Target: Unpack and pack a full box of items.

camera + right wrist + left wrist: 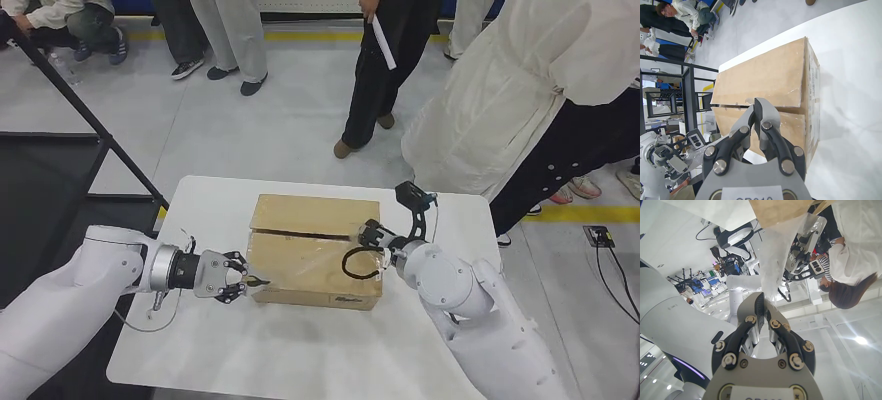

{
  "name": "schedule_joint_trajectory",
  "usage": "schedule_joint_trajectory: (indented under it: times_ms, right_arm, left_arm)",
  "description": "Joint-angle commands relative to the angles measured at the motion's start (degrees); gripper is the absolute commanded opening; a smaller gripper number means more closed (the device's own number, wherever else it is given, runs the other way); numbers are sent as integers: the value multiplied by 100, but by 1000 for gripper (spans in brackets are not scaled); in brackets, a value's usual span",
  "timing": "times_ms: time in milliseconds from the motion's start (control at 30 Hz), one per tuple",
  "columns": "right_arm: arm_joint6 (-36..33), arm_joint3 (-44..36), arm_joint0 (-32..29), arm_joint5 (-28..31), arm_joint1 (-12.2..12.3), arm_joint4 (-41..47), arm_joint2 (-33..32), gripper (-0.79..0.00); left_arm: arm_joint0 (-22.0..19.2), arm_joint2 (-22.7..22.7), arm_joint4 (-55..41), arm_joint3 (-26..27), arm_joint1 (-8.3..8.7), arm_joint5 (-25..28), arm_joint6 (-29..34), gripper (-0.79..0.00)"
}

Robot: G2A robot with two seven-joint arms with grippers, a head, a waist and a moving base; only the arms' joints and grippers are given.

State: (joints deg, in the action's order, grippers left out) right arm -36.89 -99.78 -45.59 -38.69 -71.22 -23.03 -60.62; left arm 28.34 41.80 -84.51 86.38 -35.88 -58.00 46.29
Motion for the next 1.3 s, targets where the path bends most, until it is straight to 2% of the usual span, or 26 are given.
schedule_joint_trajectory:
  times_ms: [0,100,200,400,633,1067,1267]
  right_arm:
    - [0,0,0,0,0,0,0,-785]
    - [220,-10,-111,240,-7,58,-47,-785]
    - [732,-123,-333,615,-25,121,-123,-785]
    - [1350,-405,-749,908,-36,55,-231,-785]
    - [1675,-518,-1065,972,-54,-41,-262,-785]
    - [3481,-709,-1860,1088,-214,-640,171,-785]
    - [3540,-694,-1891,1016,-229,-645,191,-785]
  left_arm:
    - [0,0,1,0,0,0,0,-785]
    - [0,0,1,0,0,0,0,-785]
    - [18,-1,-4,7,-2,26,-16,-785]
    - [187,162,-130,38,-14,163,-253,-785]
    - [272,351,-185,-92,-37,241,-371,-785]
    - [30,436,300,-340,-203,373,-293,-785]
    - [17,449,310,-381,-225,455,-324,-785]
